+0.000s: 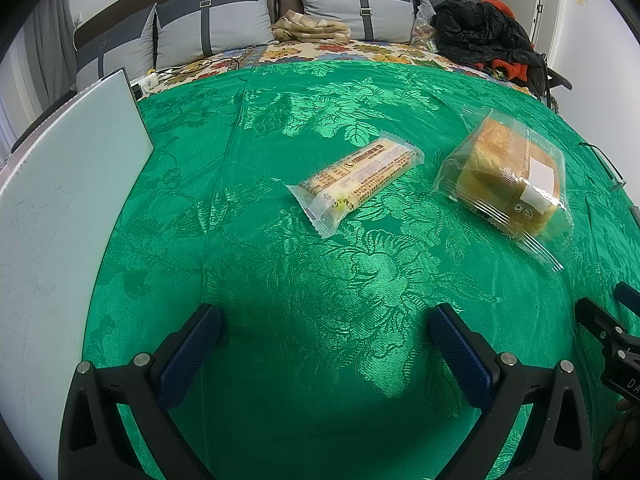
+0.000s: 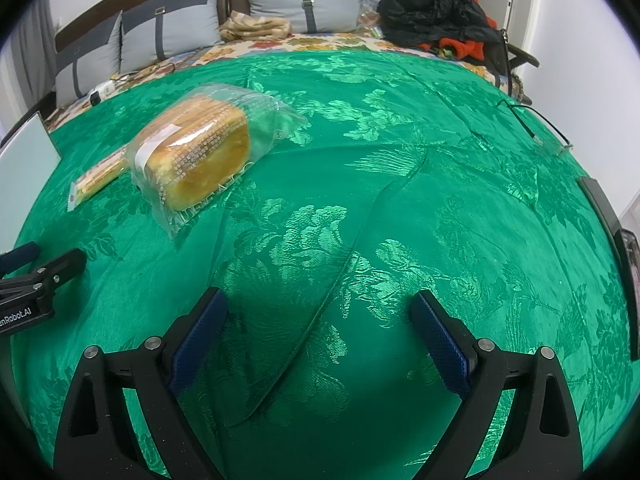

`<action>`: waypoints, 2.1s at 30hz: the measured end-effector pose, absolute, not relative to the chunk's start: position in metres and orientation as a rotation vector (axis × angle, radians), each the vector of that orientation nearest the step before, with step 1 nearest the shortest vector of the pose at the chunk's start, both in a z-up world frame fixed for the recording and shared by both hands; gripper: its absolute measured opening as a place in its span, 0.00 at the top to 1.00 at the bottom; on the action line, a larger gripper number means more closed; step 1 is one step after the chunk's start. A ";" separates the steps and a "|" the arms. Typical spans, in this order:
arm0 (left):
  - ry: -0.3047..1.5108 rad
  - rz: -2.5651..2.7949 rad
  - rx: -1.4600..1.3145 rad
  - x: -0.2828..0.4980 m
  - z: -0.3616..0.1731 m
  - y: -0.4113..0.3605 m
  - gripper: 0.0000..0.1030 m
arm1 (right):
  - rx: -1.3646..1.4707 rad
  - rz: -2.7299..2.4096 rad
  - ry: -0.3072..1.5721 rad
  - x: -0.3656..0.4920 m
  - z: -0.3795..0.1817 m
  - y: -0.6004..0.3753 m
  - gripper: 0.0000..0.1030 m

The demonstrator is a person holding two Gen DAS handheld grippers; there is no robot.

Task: Organize snacks

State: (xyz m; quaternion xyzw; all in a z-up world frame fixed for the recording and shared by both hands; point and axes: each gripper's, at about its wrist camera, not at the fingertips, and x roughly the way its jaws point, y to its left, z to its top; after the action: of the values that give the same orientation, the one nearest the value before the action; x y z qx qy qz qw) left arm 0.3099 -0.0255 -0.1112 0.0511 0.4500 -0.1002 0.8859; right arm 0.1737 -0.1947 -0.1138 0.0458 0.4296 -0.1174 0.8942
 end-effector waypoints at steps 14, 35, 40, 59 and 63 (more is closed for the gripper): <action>0.935 -0.209 0.106 0.310 -0.111 -0.026 0.00 | 0.097 -0.250 0.891 0.172 -0.114 -0.196 0.07; 0.935 -0.209 0.106 0.310 -0.111 -0.025 0.00 | 0.098 -0.249 0.891 0.172 -0.113 -0.196 0.07; 0.935 -0.209 0.106 0.310 -0.111 -0.025 0.00 | 0.099 -0.249 0.891 0.173 -0.113 -0.196 0.07; 0.935 -0.211 0.106 0.310 -0.112 -0.025 0.00 | 0.099 -0.249 0.891 0.172 -0.113 -0.196 0.06; 0.935 -0.211 0.106 0.310 -0.112 -0.025 0.00 | 0.099 -0.250 0.891 0.172 -0.113 -0.196 0.06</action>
State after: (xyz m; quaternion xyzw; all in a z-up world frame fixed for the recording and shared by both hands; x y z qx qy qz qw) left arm 0.3100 -0.0253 -0.1116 0.0512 0.4495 -0.1014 0.8860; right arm 0.1724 -0.1962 -0.1129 0.0479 0.4294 -0.1203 0.8938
